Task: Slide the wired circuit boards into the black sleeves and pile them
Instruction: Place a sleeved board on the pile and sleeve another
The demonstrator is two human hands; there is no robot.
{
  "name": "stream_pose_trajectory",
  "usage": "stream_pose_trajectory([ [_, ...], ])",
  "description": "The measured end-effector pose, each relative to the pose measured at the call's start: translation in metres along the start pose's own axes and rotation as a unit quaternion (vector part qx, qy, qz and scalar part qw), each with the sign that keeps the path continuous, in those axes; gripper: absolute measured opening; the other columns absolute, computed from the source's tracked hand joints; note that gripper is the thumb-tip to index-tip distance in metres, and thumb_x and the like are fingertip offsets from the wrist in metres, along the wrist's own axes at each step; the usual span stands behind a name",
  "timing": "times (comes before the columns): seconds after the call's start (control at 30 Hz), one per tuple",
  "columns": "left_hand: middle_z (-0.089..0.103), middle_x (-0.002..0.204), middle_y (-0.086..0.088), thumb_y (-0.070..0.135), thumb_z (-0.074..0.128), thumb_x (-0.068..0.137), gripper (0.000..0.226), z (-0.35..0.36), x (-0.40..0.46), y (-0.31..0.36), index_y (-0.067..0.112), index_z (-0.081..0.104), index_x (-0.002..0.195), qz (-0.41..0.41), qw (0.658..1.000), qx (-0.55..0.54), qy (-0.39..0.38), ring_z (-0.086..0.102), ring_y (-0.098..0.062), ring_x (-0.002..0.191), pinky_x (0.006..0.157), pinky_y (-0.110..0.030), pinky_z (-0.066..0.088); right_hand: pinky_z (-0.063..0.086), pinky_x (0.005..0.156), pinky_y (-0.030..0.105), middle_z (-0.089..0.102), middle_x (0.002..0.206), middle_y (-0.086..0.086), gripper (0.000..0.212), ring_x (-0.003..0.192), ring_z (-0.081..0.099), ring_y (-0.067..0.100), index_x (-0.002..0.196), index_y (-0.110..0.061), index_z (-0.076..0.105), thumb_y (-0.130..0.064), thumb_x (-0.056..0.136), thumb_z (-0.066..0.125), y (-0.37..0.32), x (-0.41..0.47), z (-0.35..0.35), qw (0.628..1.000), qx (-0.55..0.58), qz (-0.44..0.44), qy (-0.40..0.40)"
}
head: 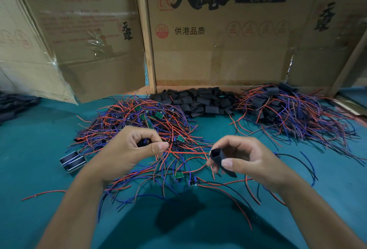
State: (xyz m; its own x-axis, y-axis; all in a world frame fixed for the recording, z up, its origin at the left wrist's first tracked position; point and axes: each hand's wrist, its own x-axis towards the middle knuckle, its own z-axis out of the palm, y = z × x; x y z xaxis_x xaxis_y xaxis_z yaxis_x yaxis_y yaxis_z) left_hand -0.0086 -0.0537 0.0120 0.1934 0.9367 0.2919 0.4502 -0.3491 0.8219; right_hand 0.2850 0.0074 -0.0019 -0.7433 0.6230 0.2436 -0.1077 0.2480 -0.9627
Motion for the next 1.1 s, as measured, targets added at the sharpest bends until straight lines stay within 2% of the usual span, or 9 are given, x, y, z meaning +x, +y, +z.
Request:
stream_pose_trajectory([
  [0.13,0.052,0.063,0.001,0.052,0.069,0.082,0.037,-0.004,-0.001,-0.001,0.016,0.067,0.071,0.008,0.999,-0.009,0.051,0.04,-0.01,0.062,0.057,-0.026,0.032,0.05,0.066,0.025,0.071,0.089,0.014,0.019,0.076,0.065,0.022,0.102,-0.003,0.062,-0.009,0.085,0.067,0.003,0.002,-0.009,0.995,-0.042,-0.022,0.087],
  [0.2,0.053,0.065,-0.006,0.052,0.069,0.081,0.039,-0.007,-0.001,-0.003,0.014,0.068,0.073,0.015,0.997,-0.014,0.071,0.042,-0.01,0.064,0.059,-0.025,0.033,0.052,0.074,0.029,0.072,0.09,0.005,0.018,0.08,0.067,0.019,0.101,-0.013,0.066,-0.012,0.084,0.075,0.006,0.003,-0.014,0.979,-0.145,-0.021,0.142],
  [0.27,0.056,0.068,-0.014,0.052,0.069,0.082,0.04,-0.008,-0.002,-0.003,0.013,0.068,0.074,0.022,0.996,-0.013,0.081,0.044,-0.009,0.065,0.059,-0.023,0.035,0.054,0.079,0.031,0.072,0.088,-0.007,0.019,0.082,0.068,0.013,0.098,-0.023,0.067,-0.012,0.085,0.074,0.01,0.003,-0.018,0.946,-0.273,-0.031,0.169],
  [0.37,0.059,0.065,0.003,0.052,0.068,0.083,0.038,-0.009,-0.001,-0.003,0.015,0.07,0.075,0.028,0.995,-0.02,0.096,0.046,-0.003,0.062,0.058,-0.014,0.037,0.054,0.082,0.034,0.072,0.09,-0.011,0.021,0.084,0.068,0.01,0.104,-0.025,0.065,-0.02,0.085,0.074,0.013,0.003,-0.018,0.914,-0.366,-0.06,0.165],
  [0.6,0.056,0.063,0.013,0.049,0.069,0.083,0.036,-0.007,-0.001,-0.001,0.014,0.069,0.074,0.031,0.992,-0.028,0.116,0.041,0.002,0.056,0.055,-0.008,0.034,0.055,0.08,0.03,0.067,0.091,-0.021,0.032,0.088,0.066,0.005,0.108,-0.024,0.063,-0.039,0.081,0.068,0.012,0.005,-0.004,0.898,-0.383,-0.12,0.181],
  [0.77,0.06,0.064,0.012,0.037,0.069,0.086,0.025,-0.005,0.0,0.0,0.017,0.07,0.072,0.02,0.993,-0.023,0.112,0.045,0.003,0.058,0.057,-0.009,0.037,0.051,0.077,0.019,0.066,0.088,-0.022,0.029,0.082,0.063,-0.002,0.106,-0.023,0.065,-0.032,0.079,0.072,0.009,0.005,0.0,0.882,-0.407,-0.137,0.193],
  [0.83,0.059,0.063,0.012,0.04,0.07,0.086,0.027,-0.003,0.0,0.001,0.016,0.07,0.073,0.021,0.994,-0.028,0.107,0.044,0.003,0.057,0.056,-0.009,0.036,0.049,0.077,0.014,0.067,0.087,-0.02,0.028,0.081,0.061,-0.004,0.105,-0.022,0.065,-0.03,0.08,0.073,0.009,0.005,0.002,0.88,-0.414,-0.134,0.19],
  [0.97,0.055,0.064,0.006,0.052,0.069,0.081,0.038,-0.002,-0.001,0.002,0.014,0.069,0.075,0.025,0.995,-0.019,0.097,0.043,-0.005,0.062,0.056,-0.019,0.034,0.048,0.077,0.018,0.067,0.089,-0.018,0.028,0.082,0.06,-0.002,0.106,-0.02,0.065,-0.027,0.08,0.074,0.008,0.005,0.006,0.881,-0.42,-0.124,0.179],
  [1.1,0.051,0.064,0.004,0.043,0.072,0.083,0.032,0.003,0.0,0.005,0.015,0.067,0.07,0.017,0.997,-0.014,0.073,0.039,-0.009,0.062,0.056,-0.024,0.031,0.047,0.078,0.019,0.068,0.09,-0.015,0.028,0.082,0.06,-0.001,0.107,-0.02,0.065,-0.028,0.08,0.073,0.005,0.004,0.009,0.874,-0.434,-0.125,0.181],
])
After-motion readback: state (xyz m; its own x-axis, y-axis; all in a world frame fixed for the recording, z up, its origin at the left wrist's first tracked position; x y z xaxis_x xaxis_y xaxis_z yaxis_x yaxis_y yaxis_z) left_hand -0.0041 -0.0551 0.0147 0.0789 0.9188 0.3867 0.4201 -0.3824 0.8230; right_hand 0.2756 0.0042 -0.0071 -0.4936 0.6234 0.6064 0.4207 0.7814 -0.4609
